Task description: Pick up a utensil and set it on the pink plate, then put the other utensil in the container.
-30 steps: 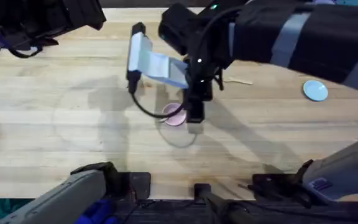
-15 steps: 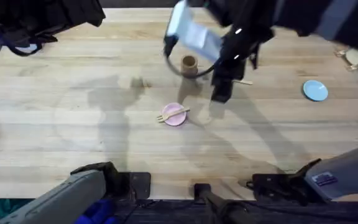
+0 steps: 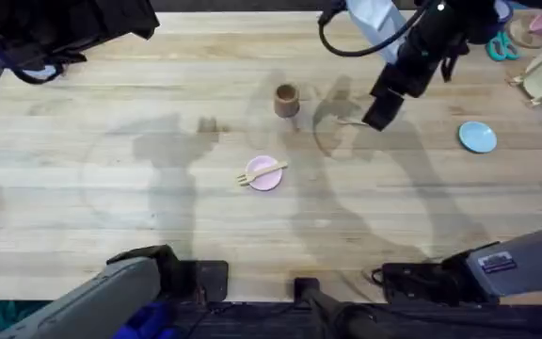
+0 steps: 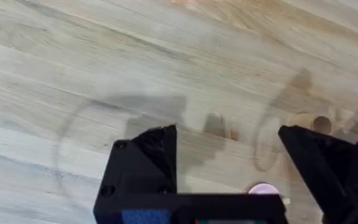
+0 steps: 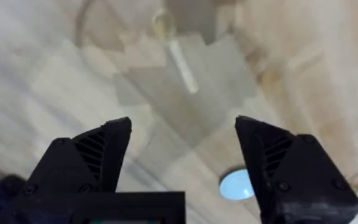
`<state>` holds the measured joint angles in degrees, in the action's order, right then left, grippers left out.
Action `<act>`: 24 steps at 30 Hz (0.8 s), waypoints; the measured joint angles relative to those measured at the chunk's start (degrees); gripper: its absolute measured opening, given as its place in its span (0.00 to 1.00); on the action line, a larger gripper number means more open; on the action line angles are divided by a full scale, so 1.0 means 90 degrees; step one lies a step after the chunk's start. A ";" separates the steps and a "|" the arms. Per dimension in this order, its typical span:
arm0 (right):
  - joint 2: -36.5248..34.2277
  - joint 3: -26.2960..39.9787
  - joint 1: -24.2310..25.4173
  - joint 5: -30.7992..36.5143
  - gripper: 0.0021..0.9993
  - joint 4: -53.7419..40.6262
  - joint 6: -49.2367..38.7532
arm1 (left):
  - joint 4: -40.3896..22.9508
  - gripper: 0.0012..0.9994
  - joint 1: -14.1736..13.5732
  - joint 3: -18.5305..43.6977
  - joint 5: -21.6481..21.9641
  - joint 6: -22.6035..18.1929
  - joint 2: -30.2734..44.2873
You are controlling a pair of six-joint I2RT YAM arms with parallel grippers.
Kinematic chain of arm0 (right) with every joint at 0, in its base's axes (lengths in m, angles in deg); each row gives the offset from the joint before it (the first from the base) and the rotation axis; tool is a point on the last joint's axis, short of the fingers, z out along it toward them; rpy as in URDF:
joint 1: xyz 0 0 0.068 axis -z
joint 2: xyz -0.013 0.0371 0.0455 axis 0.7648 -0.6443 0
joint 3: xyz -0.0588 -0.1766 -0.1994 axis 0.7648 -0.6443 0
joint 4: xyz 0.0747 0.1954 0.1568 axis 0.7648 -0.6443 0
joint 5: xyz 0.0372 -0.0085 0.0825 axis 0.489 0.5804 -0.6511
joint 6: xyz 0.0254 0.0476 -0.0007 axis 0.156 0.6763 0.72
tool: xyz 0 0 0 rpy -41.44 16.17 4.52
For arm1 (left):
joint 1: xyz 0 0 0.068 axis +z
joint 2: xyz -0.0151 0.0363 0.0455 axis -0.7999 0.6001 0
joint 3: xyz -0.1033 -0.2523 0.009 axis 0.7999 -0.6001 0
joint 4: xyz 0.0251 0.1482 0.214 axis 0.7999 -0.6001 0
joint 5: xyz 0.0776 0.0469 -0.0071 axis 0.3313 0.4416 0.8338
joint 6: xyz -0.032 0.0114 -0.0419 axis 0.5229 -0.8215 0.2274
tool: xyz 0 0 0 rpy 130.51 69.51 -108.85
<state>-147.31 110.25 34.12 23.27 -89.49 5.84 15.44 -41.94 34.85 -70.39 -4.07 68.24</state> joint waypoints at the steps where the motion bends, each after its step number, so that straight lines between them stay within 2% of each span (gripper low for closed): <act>1: 0.0000 0.0000 0.0022 -0.0015 1.00 -0.0090 0.0000 | 0.0000 0.99 0.0000 0.0000 0.0000 0.0000 0.0000; 8: 0.0000 0.0000 0.0066 -0.0131 1.00 0.0267 0.0002 | 0.0000 0.99 0.0000 0.0000 0.0000 0.0000 0.0000; 17: 0.0000 0.0000 0.0070 -0.1001 1.00 0.0010 0.0309 | -0.0041 0.99 0.0000 0.0000 -0.0010 0.0000 0.0000; 24: -0.0059 0.0002 0.0078 -0.1010 1.00 0.0480 0.0459 | -0.0153 0.99 0.0000 0.0000 -0.0017 0.0000 0.0000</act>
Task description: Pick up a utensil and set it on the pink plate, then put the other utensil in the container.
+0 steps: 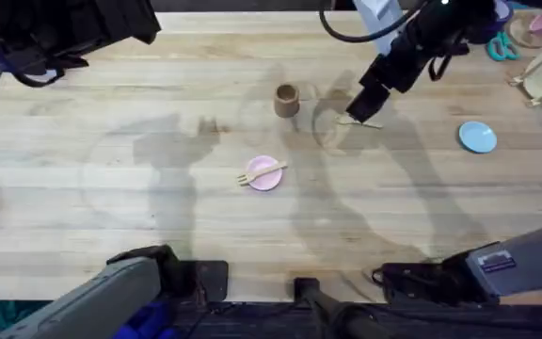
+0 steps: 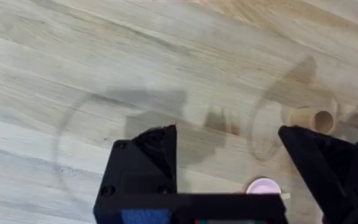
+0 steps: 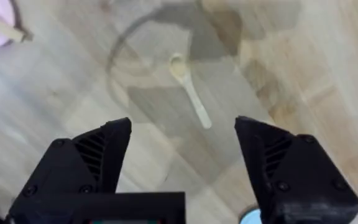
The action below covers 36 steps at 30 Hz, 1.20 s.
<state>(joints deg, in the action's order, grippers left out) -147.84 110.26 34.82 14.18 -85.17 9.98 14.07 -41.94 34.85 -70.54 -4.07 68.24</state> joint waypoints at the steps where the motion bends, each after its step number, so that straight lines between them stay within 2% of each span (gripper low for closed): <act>1: -0.0060 0.0002 0.0000 0.0024 1.00 0.0065 0.0017 | 0.0000 0.99 0.0000 0.0000 0.0000 0.0000 0.0000; 12: -0.1229 0.0005 -0.0002 0.0477 1.00 0.0389 0.0162 | 0.0000 0.99 0.0000 0.0000 0.0000 0.0000 0.0000; 21: -0.1844 0.0011 -0.0002 0.0673 1.00 0.0420 0.0334 | 0.0000 0.99 0.0000 0.0000 0.0000 0.0000 0.0000; 26: -0.1857 0.0039 -0.0015 0.0694 0.98 0.0411 0.0400 | -0.0001 0.99 0.0000 0.0000 0.0000 0.0000 0.0000; 29: -0.1860 0.0042 -0.0015 0.0718 0.91 0.0426 0.0400 | 0.0000 0.99 0.0000 0.0000 0.0000 0.0000 0.0000; 34: -0.1860 0.0040 -0.0033 0.0732 0.74 0.0423 0.0422 | -0.0002 0.99 0.0000 0.0000 0.0000 0.0000 0.0000; 35: -0.1858 0.0042 -0.0049 0.0733 0.71 0.0426 0.0427 | -0.0002 0.99 0.0000 0.0000 0.0000 0.0000 0.0000; 36: -0.1860 0.0040 -0.0070 0.0731 0.62 0.0428 0.0423 | 0.0000 0.99 0.0000 0.0000 0.0000 0.0000 0.0000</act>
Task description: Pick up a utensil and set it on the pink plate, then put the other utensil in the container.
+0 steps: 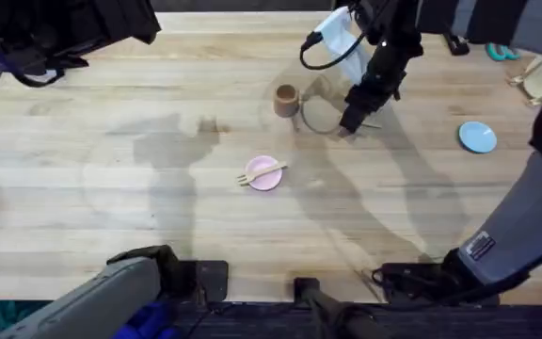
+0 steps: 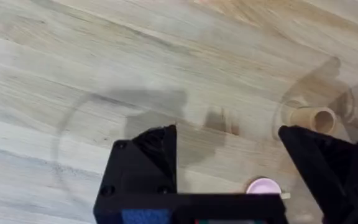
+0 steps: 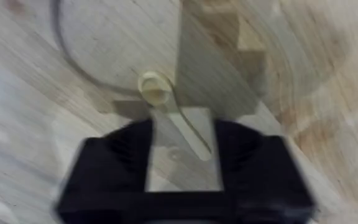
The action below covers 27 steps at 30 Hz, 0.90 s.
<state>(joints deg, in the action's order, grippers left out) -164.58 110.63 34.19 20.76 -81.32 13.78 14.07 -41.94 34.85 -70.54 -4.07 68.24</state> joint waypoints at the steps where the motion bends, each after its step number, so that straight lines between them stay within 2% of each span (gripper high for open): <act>1: 0.0000 0.0001 -0.0026 -0.0011 0.48 0.0001 0.0027 | -0.0002 0.99 0.0000 0.0000 0.0000 0.0000 0.0000; 5: -0.0005 -0.0001 -0.0090 -0.0025 0.20 0.0003 0.0163 | -0.0002 0.99 0.0000 0.0000 0.0000 0.0000 0.0002; 8: -0.0005 0.0001 -0.0105 -0.0042 0.06 -0.0010 0.0218 | -0.0002 0.99 0.0000 0.0000 0.0000 0.0000 0.0001; 9: -0.0005 0.0002 -0.0108 -0.0047 0.04 0.0003 0.0237 | 0.0000 0.99 0.0000 0.0000 0.0000 0.0000 0.0000; 23: 0.0007 0.0004 -0.0105 -0.0045 0.03 0.0120 0.0259 | -0.0177 0.99 0.0000 0.0000 0.0000 0.0000 0.0000; 27: 0.0039 0.0002 -0.0105 -0.0042 0.03 0.0247 0.0259 | 0.0006 0.99 0.0000 0.0000 0.0000 0.0000 0.0002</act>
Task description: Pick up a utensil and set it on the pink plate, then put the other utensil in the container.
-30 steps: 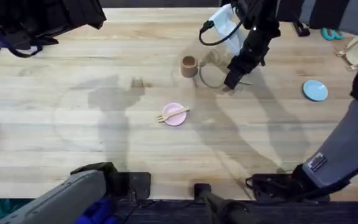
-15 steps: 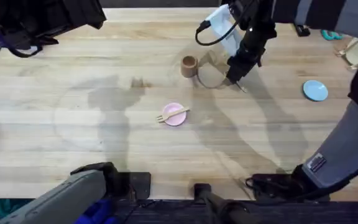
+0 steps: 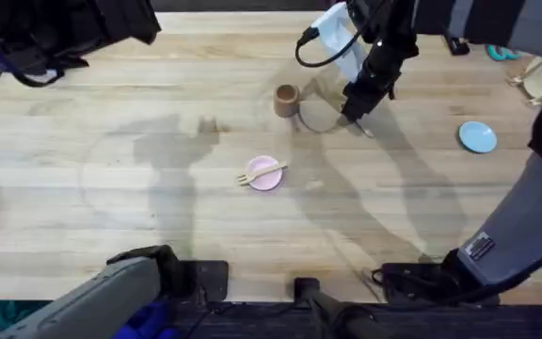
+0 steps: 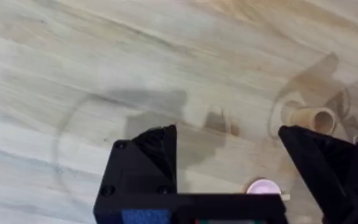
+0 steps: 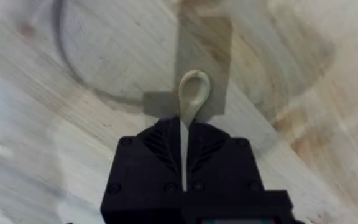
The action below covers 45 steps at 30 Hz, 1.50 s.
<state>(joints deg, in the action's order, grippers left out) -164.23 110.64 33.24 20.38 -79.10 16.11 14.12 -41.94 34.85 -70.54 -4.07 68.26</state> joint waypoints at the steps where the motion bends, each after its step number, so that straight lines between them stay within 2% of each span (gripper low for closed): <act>1: 0.0027 0.0000 0.0000 0.0000 0.03 0.0043 -0.0002 | 0.0075 0.99 0.0000 0.0000 -0.0001 0.0000 -0.0002; 6: 0.0378 0.0000 0.0019 0.0000 0.03 0.0079 0.0000 | 0.0302 0.99 0.0000 0.0000 0.0000 -0.0010 0.0000; 9: 0.0671 0.0000 0.0058 -0.0002 0.03 0.0118 0.0000 | 0.0681 0.99 0.0000 0.0007 -0.0057 -0.0346 0.0062; 11: 0.0837 0.0000 0.0084 0.0000 0.03 0.0174 -0.0001 | 0.0874 0.99 0.0005 0.0026 -0.0243 -0.0802 0.0197; 15: 0.1077 0.0000 0.0109 0.0000 0.03 0.0263 -0.0002 | 0.1120 0.99 0.0007 0.0036 -0.0898 -0.2051 0.0708; 22: 0.1272 0.0000 0.0109 -0.0005 0.03 0.0540 0.0017 | 0.1448 0.99 0.0007 0.0036 -0.2515 -0.4529 0.1807; 29: 0.1272 0.0000 0.0109 -0.0005 0.03 0.0713 0.0119 | 0.1827 0.99 0.0007 0.0036 -0.3517 -0.6360 0.2586; 33: 0.1272 0.0000 0.0109 -0.0007 0.03 0.0728 0.0139 | 0.2076 0.99 0.0007 0.0036 -0.3752 -0.7120 0.3057; 37: 0.1272 0.0000 0.0127 -0.0227 0.03 0.0834 0.0144 | 0.2170 0.99 0.0048 0.0036 -0.4072 -0.7611 0.3448; 42: 0.1272 0.0000 0.0202 -0.0849 0.03 0.1025 0.0144 | 0.2007 0.99 0.0299 0.0036 -0.5007 -0.8513 0.3641; 45: 0.1272 0.0000 0.0209 -0.1052 0.03 0.1387 0.0195 | 0.1791 0.99 0.0572 0.0036 -0.5693 -0.9153 0.3658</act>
<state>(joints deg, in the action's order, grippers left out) -152.78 110.64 35.12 10.91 -66.62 17.86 30.24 -36.80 35.18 -121.78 -86.45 101.18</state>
